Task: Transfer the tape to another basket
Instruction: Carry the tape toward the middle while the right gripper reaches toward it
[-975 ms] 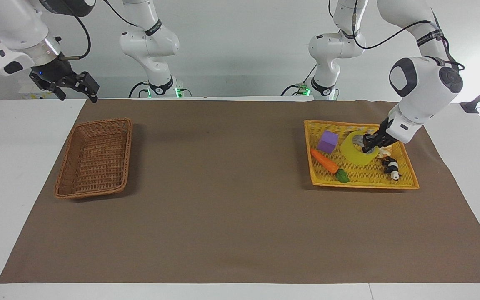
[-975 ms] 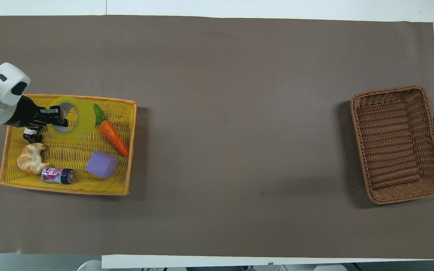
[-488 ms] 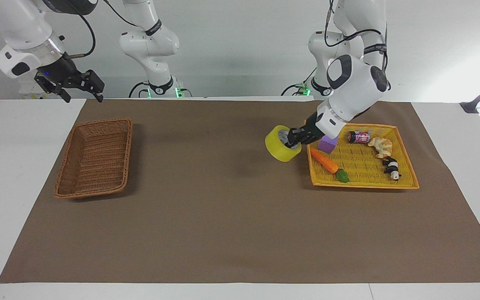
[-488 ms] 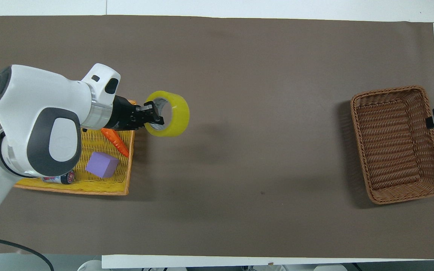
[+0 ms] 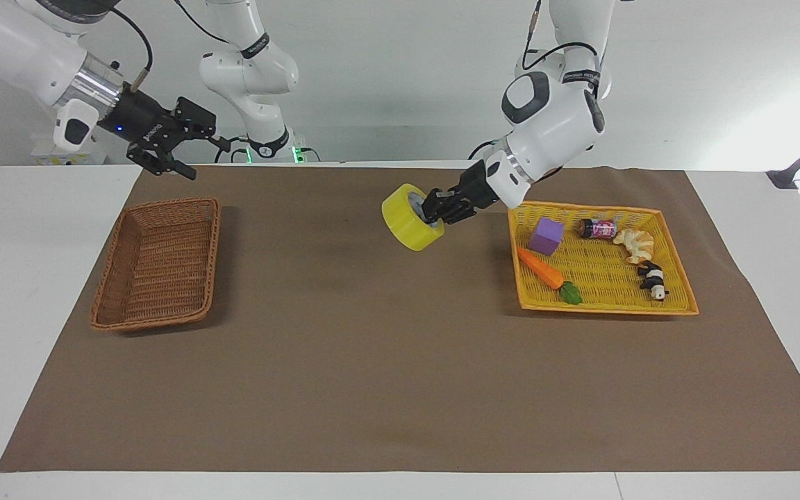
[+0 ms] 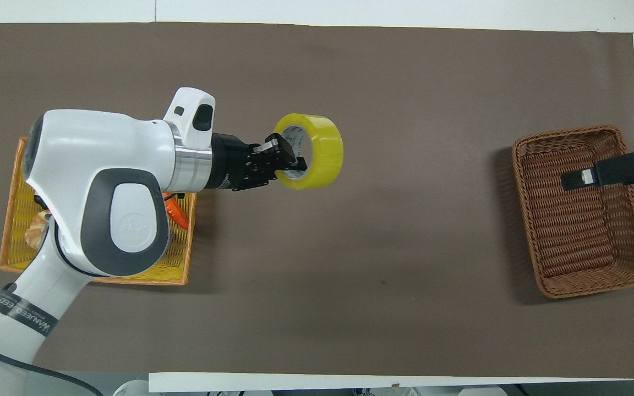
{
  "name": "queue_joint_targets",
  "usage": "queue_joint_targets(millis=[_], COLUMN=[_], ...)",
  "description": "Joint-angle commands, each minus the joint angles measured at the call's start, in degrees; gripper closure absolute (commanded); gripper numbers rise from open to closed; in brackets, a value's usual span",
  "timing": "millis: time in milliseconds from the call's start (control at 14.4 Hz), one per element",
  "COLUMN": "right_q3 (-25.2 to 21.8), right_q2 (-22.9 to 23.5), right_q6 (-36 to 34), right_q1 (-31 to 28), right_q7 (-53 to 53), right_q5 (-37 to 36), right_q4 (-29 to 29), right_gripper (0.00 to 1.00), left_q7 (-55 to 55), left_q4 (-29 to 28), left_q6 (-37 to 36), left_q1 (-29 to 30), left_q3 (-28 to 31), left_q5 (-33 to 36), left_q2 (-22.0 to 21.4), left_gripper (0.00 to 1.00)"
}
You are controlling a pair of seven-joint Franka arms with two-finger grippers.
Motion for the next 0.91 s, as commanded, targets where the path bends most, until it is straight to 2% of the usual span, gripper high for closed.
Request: queue_joint_targets(millis=[0,139,418,627,836], right_q3=[0.4,0.4,0.5,0.5,0.5], right_q2=[-2.5,-2.5,-2.5,-2.5,-2.7], right_q6=[6.0,6.9,6.6,7.0,12.0], right_q1=[2.0,3.8,3.9,4.7,9.3], right_q7=[-0.1,4.6,5.0,5.0,7.5], right_q5=[7.1,7.4,7.2,7.1,7.1], right_q4=[-5.3,-5.3,-5.4,-5.5,-7.0], right_gripper=[0.00,0.00,0.00,0.00,0.00], left_q7=[-1.1,-1.5,-1.4,-1.4,-1.4], left_q4=[2.1,2.1,2.1,1.8,1.8], left_q6=[1.4,1.3,1.4,1.3,1.2], left_q1=[-3.2,-5.0,-6.2,-6.7,-6.7], left_q3=[1.1,1.0,1.0,1.0,1.0], left_q5=[-0.8,-0.7,-0.5,2.1,2.2], left_q2=[1.6,1.5,1.4,1.3,1.3], left_gripper=[1.00,1.00,1.00,1.00,1.00])
